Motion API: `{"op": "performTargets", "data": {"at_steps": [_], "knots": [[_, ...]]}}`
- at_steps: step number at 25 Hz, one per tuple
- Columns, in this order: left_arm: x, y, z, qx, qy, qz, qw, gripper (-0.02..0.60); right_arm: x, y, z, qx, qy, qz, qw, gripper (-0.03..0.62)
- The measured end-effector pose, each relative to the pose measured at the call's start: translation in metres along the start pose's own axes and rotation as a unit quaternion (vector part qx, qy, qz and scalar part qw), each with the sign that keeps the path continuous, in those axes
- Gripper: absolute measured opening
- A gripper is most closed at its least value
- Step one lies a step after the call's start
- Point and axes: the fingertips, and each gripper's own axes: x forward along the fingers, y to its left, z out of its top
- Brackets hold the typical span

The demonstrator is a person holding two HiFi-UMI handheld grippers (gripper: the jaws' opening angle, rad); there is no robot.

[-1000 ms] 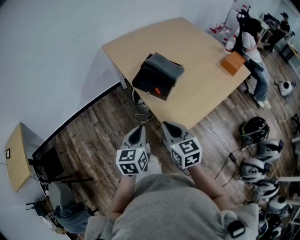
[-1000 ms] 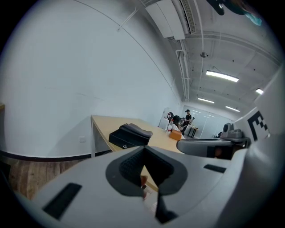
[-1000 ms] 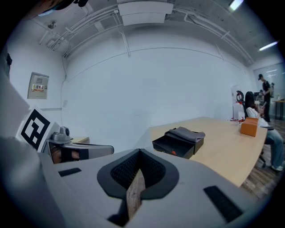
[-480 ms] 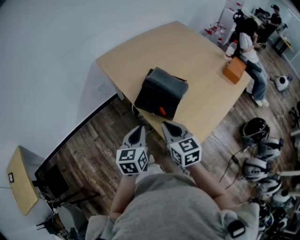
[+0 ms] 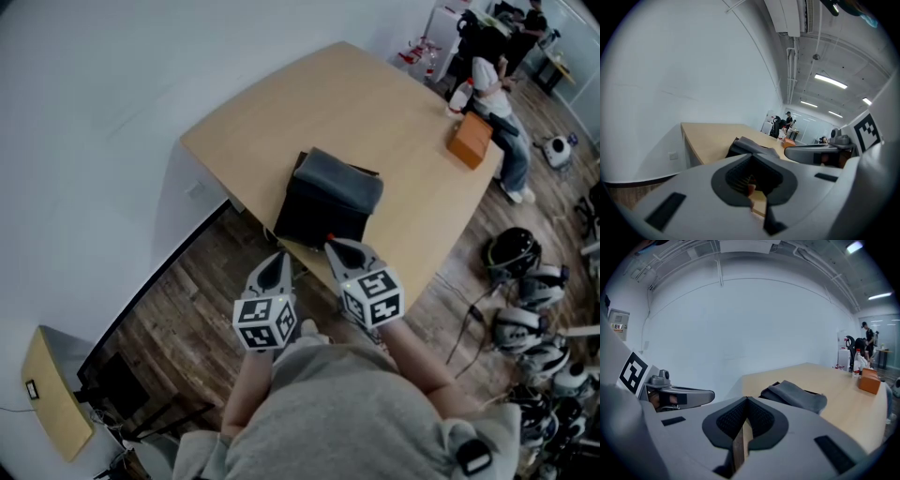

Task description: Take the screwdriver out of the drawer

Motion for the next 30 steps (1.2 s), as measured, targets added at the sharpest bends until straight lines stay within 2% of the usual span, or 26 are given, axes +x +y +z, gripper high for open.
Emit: {"op": "performTargets", "data": {"at_steps": [7,18,21,25,30], "knots": [[0.021,0.019,0.0,-0.002,0.017,-0.011,0.9998,0.0,0.033,-0.025,-0.006,-0.004,0.033,-0.025,0.999,-0.002],[0.041,0.041,-0.007,-0.017,0.042,-0.01,0.9989,0.0,0.085,-0.071,-0.048,-0.002,0.132,-0.046,0.99,-0.002],[0.045,0.047,-0.011,-0.02,0.049,-0.007,0.9986,0.0,0.099,-0.081,-0.067,-0.003,0.174,-0.043,0.984,-0.002],[0.046,0.052,-0.015,-0.022,0.056,-0.005,0.9982,0.0,0.109,-0.09,-0.091,-0.017,0.244,-0.043,0.969,-0.002],[0.046,0.06,-0.015,-0.027,0.056,0.001,0.9981,0.0,0.127,-0.066,-0.101,-0.017,0.312,0.015,0.95,0.006]]}}
